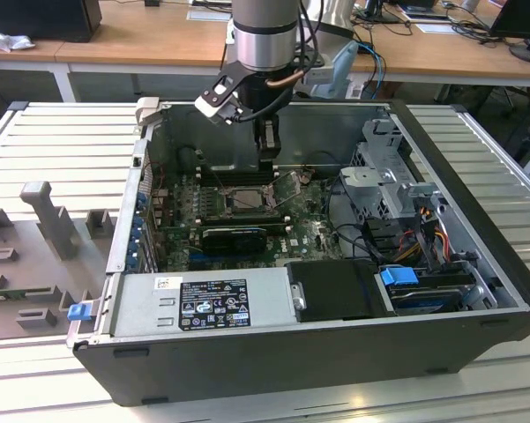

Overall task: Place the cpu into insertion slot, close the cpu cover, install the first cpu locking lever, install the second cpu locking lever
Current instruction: 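Close the cpu cover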

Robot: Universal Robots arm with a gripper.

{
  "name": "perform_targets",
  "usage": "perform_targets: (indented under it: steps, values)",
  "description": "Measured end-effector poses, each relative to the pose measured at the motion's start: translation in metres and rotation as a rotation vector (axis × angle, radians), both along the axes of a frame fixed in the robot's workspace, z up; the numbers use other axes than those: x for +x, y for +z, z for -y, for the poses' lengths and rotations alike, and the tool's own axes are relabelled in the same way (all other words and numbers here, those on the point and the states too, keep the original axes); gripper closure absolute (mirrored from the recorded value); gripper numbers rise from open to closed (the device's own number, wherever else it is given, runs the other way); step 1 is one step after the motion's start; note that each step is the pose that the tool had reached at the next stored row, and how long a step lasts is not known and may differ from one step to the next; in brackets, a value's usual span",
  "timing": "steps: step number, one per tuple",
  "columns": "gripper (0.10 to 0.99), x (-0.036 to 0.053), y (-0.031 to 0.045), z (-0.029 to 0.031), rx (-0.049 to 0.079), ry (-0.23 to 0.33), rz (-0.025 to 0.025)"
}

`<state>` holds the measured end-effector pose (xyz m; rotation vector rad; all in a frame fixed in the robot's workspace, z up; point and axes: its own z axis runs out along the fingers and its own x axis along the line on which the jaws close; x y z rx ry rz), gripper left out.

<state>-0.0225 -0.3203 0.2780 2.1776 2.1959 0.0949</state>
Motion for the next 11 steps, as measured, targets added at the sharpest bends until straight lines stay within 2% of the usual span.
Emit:
perform_targets:
  steps: [11]
  values:
    - [0.980,0.0071,0.0000,0.0002,0.002,0.000,-0.0060]
